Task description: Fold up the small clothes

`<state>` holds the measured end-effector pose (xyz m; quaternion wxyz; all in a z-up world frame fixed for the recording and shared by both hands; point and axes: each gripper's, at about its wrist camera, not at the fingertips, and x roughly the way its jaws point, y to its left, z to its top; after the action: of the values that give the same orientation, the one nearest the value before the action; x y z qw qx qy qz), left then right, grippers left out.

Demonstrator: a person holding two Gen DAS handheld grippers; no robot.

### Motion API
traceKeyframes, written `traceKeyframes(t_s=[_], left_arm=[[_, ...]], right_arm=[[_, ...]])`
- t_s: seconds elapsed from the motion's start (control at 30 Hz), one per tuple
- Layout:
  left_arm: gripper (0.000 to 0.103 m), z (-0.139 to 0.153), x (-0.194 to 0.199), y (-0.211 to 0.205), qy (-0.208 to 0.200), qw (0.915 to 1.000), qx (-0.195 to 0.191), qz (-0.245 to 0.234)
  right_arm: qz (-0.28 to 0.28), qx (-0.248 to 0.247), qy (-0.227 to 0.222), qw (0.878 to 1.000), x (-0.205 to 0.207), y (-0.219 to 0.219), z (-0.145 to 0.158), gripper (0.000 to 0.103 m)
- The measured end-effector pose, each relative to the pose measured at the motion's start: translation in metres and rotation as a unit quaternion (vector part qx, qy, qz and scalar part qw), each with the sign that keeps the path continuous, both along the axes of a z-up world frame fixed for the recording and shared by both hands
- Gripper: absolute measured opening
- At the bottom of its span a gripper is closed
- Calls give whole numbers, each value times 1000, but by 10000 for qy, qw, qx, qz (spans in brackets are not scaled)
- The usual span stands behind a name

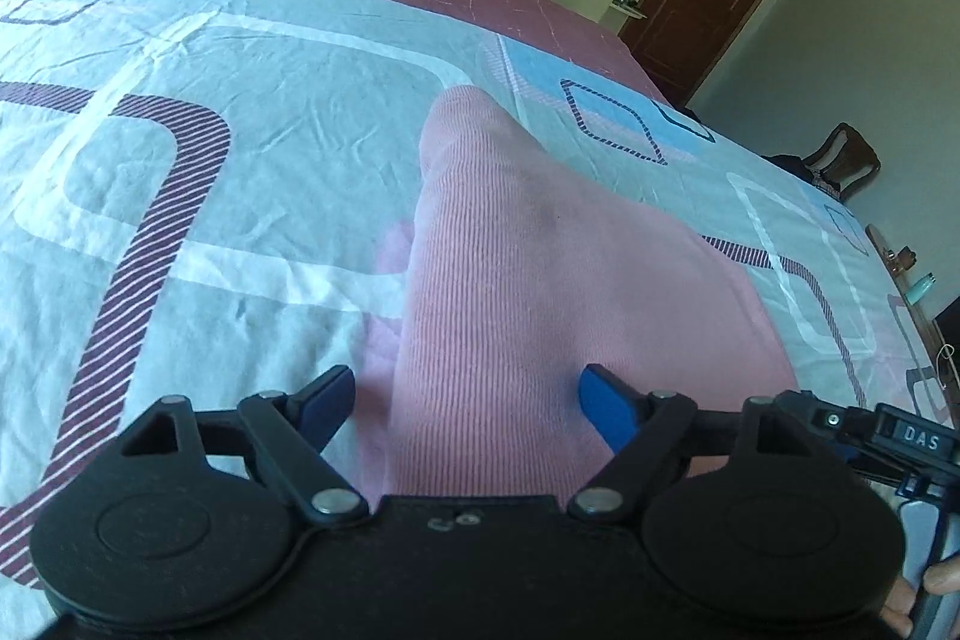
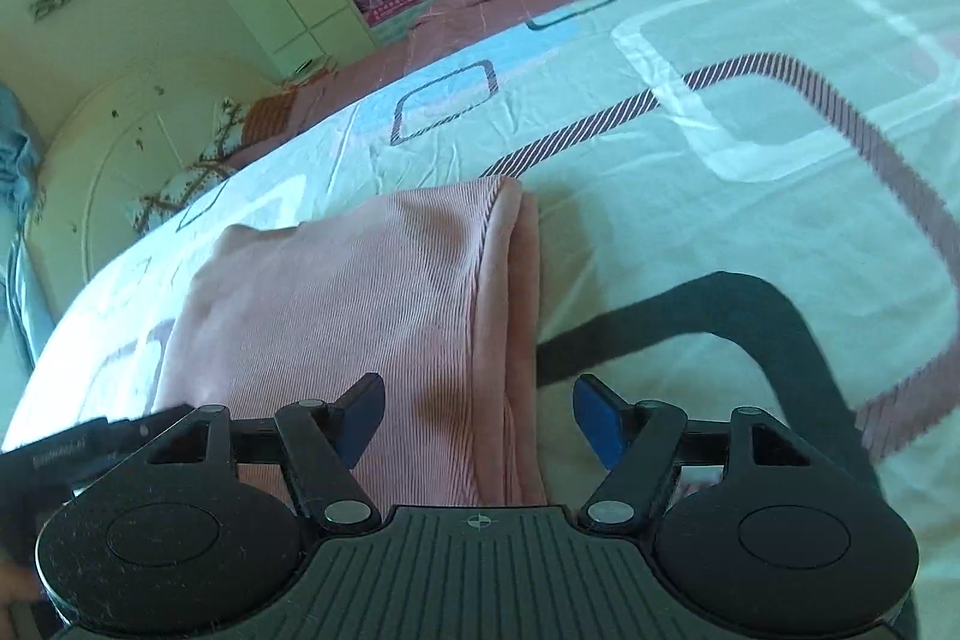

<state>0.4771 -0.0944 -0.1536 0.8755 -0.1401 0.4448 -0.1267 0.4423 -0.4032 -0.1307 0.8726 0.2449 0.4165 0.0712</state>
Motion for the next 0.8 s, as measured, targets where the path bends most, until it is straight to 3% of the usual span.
traceKeyframes(t_s=[0.13, 0.23, 0.27, 0.3, 0.4, 0.67, 0.8], left_arm=[[74, -5, 9, -7, 78, 9998, -98, -123], [72, -6, 13, -14, 80, 9998, -68, -194], [72, -7, 14, -16, 66, 9997, -45, -220], [71, -7, 15, -17, 52, 9997, -41, -244], [65, -6, 15, -18, 20, 9996, -52, -269], [37, 7, 8, -24, -155, 9994, 129, -295], [33, 20, 3, -22, -258, 9991, 53, -327]], right_arm=[[104, 316, 6, 9994, 14, 3, -11, 69], [149, 247, -88, 9995, 18, 10, -16, 69], [147, 250, -109, 9995, 19, 12, -16, 66], [158, 239, -105, 9995, 21, 13, -17, 50], [226, 503, 49, 9985, 23, 12, -20, 32], [290, 415, 79, 9987, 24, 20, -14, 24], [306, 724, -47, 9969, 17, 20, -3, 23]])
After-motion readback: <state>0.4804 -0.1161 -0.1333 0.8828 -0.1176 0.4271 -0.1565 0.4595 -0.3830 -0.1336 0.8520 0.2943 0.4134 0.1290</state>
